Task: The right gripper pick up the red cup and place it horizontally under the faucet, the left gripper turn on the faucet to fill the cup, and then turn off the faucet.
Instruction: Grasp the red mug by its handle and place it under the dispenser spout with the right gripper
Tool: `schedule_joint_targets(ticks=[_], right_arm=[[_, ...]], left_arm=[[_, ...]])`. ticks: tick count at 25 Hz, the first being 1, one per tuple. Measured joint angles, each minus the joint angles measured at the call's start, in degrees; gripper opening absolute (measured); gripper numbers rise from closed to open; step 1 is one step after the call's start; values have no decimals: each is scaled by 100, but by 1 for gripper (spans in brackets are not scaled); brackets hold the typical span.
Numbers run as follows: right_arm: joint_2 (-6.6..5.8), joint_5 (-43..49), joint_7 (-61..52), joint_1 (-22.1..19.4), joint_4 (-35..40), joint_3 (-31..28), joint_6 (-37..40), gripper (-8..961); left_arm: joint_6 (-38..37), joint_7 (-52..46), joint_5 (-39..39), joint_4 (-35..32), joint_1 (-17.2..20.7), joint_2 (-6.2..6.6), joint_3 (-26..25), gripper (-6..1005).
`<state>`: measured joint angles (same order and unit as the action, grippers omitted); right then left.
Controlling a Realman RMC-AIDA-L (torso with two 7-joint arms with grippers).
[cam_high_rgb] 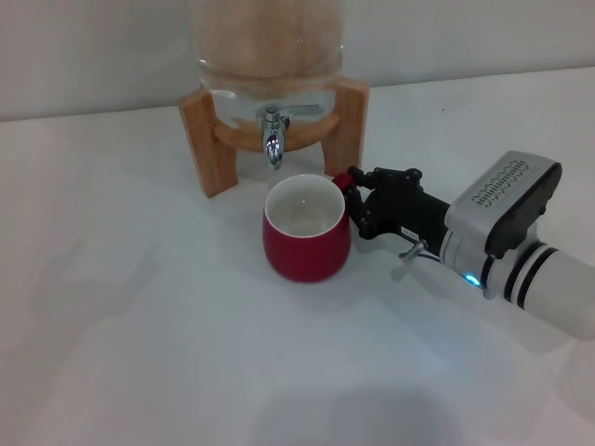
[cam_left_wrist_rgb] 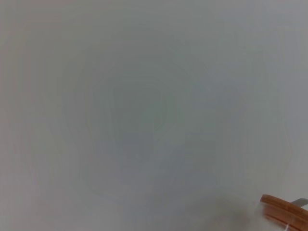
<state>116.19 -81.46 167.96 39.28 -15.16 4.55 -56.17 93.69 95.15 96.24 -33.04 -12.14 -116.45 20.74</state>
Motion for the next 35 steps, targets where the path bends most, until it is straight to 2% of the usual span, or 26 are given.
schedule_joint_targets(ticks=[35], right_arm=[[0, 9, 36, 371, -184, -406, 633, 193]], left_arm=[[7, 21, -24, 0, 19, 0, 0, 875]])
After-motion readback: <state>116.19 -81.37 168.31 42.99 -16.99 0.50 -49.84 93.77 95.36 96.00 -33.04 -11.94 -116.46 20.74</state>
